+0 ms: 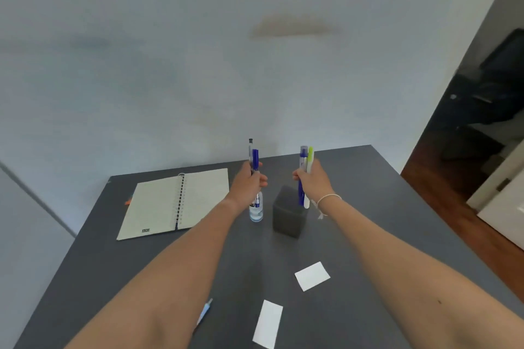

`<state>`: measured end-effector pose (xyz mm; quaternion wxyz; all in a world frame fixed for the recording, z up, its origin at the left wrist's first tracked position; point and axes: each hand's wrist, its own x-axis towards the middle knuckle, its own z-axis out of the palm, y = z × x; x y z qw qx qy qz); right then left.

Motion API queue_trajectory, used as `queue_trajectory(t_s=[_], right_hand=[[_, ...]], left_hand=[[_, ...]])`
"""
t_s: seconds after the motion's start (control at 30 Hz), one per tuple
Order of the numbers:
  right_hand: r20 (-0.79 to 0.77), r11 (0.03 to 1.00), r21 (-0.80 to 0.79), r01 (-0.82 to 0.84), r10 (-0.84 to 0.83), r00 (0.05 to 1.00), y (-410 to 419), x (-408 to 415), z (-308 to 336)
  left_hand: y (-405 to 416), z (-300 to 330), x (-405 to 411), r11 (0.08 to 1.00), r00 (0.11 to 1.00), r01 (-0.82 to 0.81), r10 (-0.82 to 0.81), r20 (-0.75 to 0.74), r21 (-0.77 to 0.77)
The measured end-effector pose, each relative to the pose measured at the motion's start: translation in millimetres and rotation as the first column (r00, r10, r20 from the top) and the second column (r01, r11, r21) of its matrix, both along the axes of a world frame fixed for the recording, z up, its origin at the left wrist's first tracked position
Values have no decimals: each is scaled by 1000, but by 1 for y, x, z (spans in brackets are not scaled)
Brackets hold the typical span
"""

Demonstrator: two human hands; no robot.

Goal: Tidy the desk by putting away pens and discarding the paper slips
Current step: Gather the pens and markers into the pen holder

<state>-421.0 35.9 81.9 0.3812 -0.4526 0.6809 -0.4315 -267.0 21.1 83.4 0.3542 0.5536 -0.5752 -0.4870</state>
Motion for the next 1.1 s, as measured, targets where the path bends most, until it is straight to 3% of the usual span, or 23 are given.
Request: queue_trajectory(t_s=[0.33,0.47,1.1], right_hand=[[255,994,36,101,-107,961,-19,-25,-30],[334,995,27,98,-101,937,-26,-18,-40],[359,989,-63,137,-106,927,-17,-13,-62]], left_hand=[[-10,-29,-62,988,982,-129,139,-128,82],[-14,-41,-65,980,978,-179,187,-91,90],[-9,-60,-63,978,979,-204,205,-11,38]])
